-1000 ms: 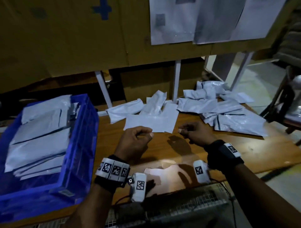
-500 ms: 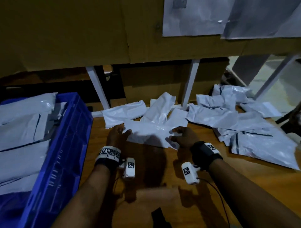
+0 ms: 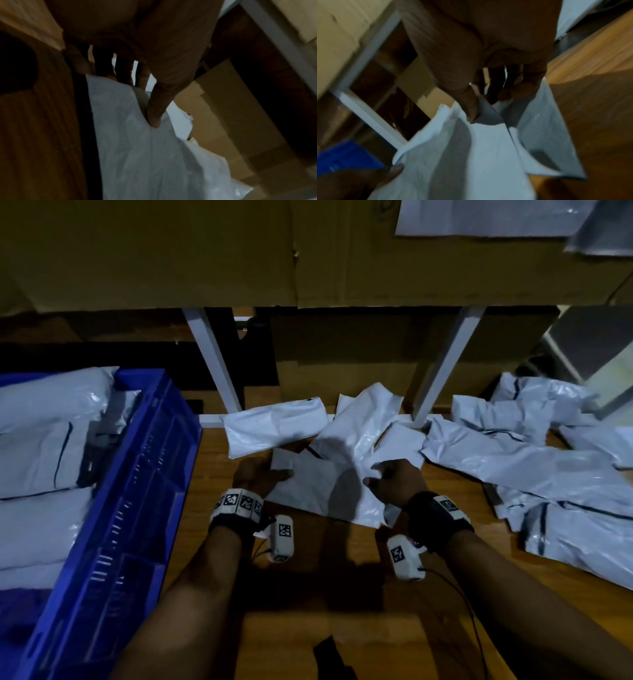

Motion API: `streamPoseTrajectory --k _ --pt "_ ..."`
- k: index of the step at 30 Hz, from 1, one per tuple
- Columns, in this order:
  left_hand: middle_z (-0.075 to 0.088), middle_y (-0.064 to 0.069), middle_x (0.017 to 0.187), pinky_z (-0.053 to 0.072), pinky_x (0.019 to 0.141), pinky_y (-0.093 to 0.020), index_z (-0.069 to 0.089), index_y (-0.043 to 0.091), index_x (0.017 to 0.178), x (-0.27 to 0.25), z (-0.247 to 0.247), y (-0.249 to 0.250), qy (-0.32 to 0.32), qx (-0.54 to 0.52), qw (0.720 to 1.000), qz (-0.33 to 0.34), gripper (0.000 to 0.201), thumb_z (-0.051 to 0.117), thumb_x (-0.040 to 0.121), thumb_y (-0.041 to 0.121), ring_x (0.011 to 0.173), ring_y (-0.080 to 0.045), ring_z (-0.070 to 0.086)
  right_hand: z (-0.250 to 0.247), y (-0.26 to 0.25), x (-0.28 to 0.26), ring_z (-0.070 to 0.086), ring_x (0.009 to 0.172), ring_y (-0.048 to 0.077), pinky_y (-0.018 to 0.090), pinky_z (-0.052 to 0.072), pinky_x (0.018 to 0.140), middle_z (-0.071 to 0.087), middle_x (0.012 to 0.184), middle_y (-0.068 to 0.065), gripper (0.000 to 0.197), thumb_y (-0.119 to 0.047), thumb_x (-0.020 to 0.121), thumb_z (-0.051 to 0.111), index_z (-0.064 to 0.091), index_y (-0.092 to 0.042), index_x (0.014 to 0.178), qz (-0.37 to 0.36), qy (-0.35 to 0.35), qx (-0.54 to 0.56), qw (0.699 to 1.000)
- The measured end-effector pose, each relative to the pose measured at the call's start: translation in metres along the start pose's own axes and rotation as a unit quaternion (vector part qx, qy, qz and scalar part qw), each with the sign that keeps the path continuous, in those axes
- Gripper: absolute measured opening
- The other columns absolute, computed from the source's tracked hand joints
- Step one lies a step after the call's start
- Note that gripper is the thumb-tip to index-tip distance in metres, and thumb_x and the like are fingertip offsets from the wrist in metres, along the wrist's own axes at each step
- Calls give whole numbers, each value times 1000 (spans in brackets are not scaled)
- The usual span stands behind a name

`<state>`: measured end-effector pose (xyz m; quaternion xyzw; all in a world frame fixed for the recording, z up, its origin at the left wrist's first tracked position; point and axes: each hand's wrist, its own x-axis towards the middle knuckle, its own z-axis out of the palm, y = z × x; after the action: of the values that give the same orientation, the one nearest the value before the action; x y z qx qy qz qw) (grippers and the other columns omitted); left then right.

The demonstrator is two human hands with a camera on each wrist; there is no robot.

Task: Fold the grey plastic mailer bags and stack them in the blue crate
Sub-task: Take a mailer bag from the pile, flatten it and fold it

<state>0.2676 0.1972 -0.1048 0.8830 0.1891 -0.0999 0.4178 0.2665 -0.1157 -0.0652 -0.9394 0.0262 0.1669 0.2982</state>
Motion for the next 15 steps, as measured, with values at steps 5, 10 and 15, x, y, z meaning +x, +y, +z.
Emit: streamPoseTrajectory --k 5,10,15 --pt "74 -22 86 54 74 -46 75 -2 85 -89 -7 -5 37 -175 984 -1 52 92 69 44 79 -35 70 -25 30 -64 56 50 17 30 47 53 60 57 0 9 -16 94 74 77 -7 97 -48 -5 261 964" --pt "76 -18 89 57 75 -45 76 1 96 -216 14 -6 -40 -283 958 17 28 87 79 20 81 -31 72 -35 86 -153 51 51 21 33 44 50 56 57 7 7 -13 94 74 76 -15 88 -80 1 291 953" --pt "77 -4 76 57 63 -36 75 18 102 -313 71 -34 -30 -258 966 0 34 91 73 29 72 -22 74 -17 149 -223 65 55 14 37 52 53 70 70 6 7 -17 94 75 73 -23 91 -84 10 207 975"
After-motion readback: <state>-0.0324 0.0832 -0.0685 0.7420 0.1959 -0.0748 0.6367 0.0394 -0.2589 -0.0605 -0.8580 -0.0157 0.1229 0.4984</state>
